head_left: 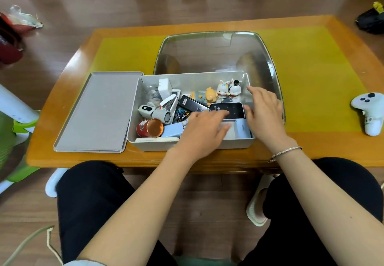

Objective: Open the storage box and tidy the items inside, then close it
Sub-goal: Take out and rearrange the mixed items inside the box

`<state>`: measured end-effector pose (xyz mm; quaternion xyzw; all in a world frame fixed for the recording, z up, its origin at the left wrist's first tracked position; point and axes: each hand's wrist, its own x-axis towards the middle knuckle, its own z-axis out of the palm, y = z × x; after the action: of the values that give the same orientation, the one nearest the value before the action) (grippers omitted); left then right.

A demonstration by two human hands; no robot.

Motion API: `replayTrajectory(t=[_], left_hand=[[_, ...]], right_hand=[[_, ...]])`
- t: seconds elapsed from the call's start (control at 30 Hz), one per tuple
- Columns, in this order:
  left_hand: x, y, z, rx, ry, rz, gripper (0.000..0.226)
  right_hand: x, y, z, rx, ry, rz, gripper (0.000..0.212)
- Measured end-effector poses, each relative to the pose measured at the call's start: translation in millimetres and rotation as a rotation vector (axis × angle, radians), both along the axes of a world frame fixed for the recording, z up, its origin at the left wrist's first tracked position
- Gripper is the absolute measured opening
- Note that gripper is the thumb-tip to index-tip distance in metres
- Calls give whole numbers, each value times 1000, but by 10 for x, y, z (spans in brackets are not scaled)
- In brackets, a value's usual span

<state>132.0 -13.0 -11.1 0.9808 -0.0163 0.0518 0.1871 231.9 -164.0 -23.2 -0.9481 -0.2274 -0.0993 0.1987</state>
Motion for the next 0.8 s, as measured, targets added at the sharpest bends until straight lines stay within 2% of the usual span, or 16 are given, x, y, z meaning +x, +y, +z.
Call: replayTrajectory(t=[0.17,0.33,0.5,0.63,0.8], left_hand=[[-206,554,61,-61,-167,284,30],[-425,1077,-54,-51,-220,582,29],[-490,1192,-209,-81,-136,610,33],[-463,1158,-226,-115,-158,664,35],[-438,1161,-268,-54,-138,655,50]], right_hand=[[-118,267,53,52,-11,162,39],[-277,686,57,-2,253,466,27],[-404,1095,27,-85,488,563,49],[-428,1307,-37,-183,550,575,40],[-390,1423,-37,-264,551,575,36]])
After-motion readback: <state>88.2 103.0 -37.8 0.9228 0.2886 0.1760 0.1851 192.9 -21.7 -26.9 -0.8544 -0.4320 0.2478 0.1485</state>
